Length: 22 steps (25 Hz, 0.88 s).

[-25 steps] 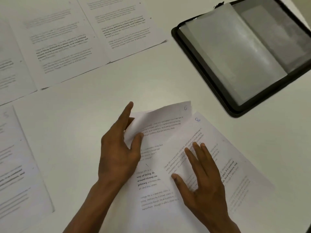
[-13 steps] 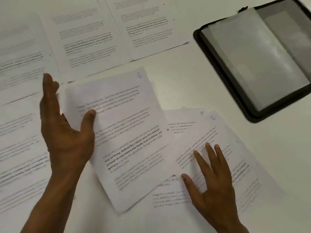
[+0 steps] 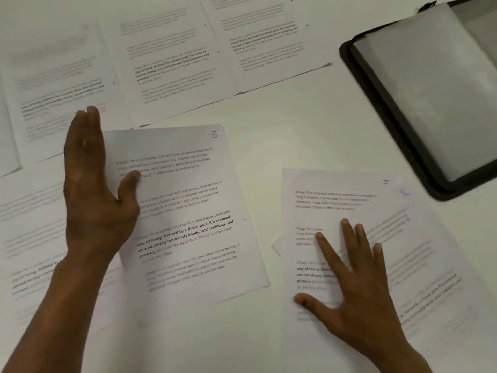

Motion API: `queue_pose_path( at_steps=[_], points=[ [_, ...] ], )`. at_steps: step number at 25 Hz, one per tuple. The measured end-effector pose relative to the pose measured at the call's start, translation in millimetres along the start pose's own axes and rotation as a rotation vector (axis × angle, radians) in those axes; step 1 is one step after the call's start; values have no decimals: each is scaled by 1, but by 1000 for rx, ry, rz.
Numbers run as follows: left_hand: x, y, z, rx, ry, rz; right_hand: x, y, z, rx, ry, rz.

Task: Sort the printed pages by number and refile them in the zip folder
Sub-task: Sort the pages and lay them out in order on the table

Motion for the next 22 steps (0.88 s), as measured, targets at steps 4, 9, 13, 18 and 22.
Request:
queue_pose_path(
  at_steps=[4,9,13,18,22],
  points=[
    [15,7,-25,-93,47,-12,-6,0,-30,23,39,3],
    [32,4,-32,-99,44,35,-22,-8,-11,-37,-55,-127],
    [27,48,-31,-149,-53,127,-15,-14,76,-209,-227,-186],
    [-7,105,22,-332,-160,57,32,-38,150,-327,-189,-67],
    [-11,117,47,-282,-251,125,51,-53,167,-349,-100,-32]
  ],
)
Point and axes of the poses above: each hand's wrist, its own y-axis away from the middle knuckle, its own x-axis out of the palm, z = x × y, the point moved 7 cm from there along -y, towards the middle knuckle, and after that the axes turned 10 degrees about x, right-handed, at the moved point
